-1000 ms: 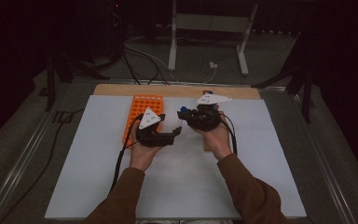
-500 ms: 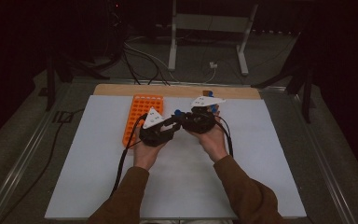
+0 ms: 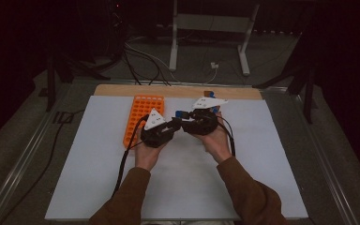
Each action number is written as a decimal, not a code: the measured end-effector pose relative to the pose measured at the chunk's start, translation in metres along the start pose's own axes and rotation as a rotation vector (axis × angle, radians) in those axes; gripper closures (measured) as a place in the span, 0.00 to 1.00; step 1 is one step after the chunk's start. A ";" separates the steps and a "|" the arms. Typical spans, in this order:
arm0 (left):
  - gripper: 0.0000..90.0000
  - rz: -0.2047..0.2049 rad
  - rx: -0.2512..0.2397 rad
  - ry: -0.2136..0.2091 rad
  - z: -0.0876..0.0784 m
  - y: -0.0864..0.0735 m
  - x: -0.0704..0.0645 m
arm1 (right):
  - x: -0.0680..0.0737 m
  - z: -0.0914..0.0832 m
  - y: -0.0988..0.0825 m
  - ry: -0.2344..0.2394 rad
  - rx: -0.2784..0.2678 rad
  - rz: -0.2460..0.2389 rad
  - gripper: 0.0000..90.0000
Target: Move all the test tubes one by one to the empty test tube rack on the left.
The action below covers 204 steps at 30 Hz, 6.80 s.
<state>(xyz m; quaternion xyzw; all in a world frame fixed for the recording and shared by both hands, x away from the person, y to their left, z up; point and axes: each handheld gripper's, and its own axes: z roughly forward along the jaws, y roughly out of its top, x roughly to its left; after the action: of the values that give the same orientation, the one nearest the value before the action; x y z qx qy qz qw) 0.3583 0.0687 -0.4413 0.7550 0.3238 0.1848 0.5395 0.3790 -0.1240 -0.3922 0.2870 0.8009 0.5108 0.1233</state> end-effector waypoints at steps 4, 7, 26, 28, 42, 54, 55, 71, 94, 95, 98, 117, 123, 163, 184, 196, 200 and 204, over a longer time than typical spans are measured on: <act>0.87 -0.011 0.010 0.022 -0.002 -0.001 0.005 | -0.004 -0.010 0.002 -0.020 -0.029 -0.015 0.38; 0.87 -0.020 0.004 0.028 -0.005 -0.001 0.008 | -0.009 -0.016 0.000 -0.055 -0.027 -0.027 0.23; 0.87 -0.052 -0.008 0.091 -0.031 -0.012 0.029 | -0.043 -0.051 -0.035 -0.183 -0.061 0.081 0.00; 0.87 -0.057 -0.003 0.100 -0.033 -0.015 0.032 | -0.045 -0.055 -0.040 -0.196 -0.064 0.092 0.00; 0.87 -0.087 0.020 0.130 -0.040 -0.041 0.039 | -0.055 -0.081 -0.066 -0.232 -0.103 0.134 0.00; 0.87 -0.088 0.089 0.147 -0.030 -0.063 0.038 | -0.057 -0.084 -0.083 -0.238 -0.100 0.144 0.00; 0.87 -0.086 0.096 0.148 -0.029 -0.065 0.037 | -0.057 -0.084 -0.083 -0.238 -0.100 0.144 0.00; 0.87 -0.044 0.147 0.168 -0.028 -0.075 0.034 | -0.055 -0.082 -0.085 -0.238 -0.099 0.134 0.00; 0.84 -0.048 0.106 0.168 -0.035 -0.062 0.031 | -0.054 -0.077 -0.081 -0.250 -0.088 0.113 0.00; 0.79 -0.058 0.101 0.161 -0.036 -0.062 0.031 | -0.055 -0.076 -0.080 -0.250 -0.089 0.121 0.00; 0.67 -0.072 0.083 0.155 -0.042 -0.061 0.031 | -0.062 -0.074 -0.077 -0.258 -0.078 0.143 0.03; 0.01 -0.148 0.018 0.261 -0.087 -0.064 0.036 | -0.094 -0.034 -0.066 -0.320 0.046 0.158 0.49; 0.01 -0.162 0.006 0.266 -0.089 -0.065 0.036 | -0.096 -0.021 -0.068 -0.359 0.058 0.123 0.67; 0.01 -0.087 -0.045 0.219 -0.077 -0.028 0.029 | -0.091 -0.039 -0.033 -0.372 0.006 0.085 0.85; 0.05 -0.015 -0.058 0.154 -0.029 0.011 -0.005 | -0.060 -0.042 -0.010 -0.216 -0.004 0.085 0.85; 0.24 -0.007 0.021 0.122 0.007 0.010 -0.019 | -0.039 -0.028 -0.009 -0.128 0.030 0.085 0.85; 0.32 -0.018 0.013 0.128 0.017 0.010 -0.022 | -0.032 -0.023 -0.007 -0.102 0.033 0.081 0.85; 0.45 -0.025 0.004 0.128 0.022 0.010 -0.026 | -0.027 -0.018 -0.007 -0.083 0.035 0.085 0.85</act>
<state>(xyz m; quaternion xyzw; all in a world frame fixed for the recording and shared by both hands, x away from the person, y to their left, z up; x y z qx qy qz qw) 0.3557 0.0337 -0.4379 0.7386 0.3674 0.2254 0.5183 0.3895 -0.1556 -0.3926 0.3437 0.7911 0.4892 0.1296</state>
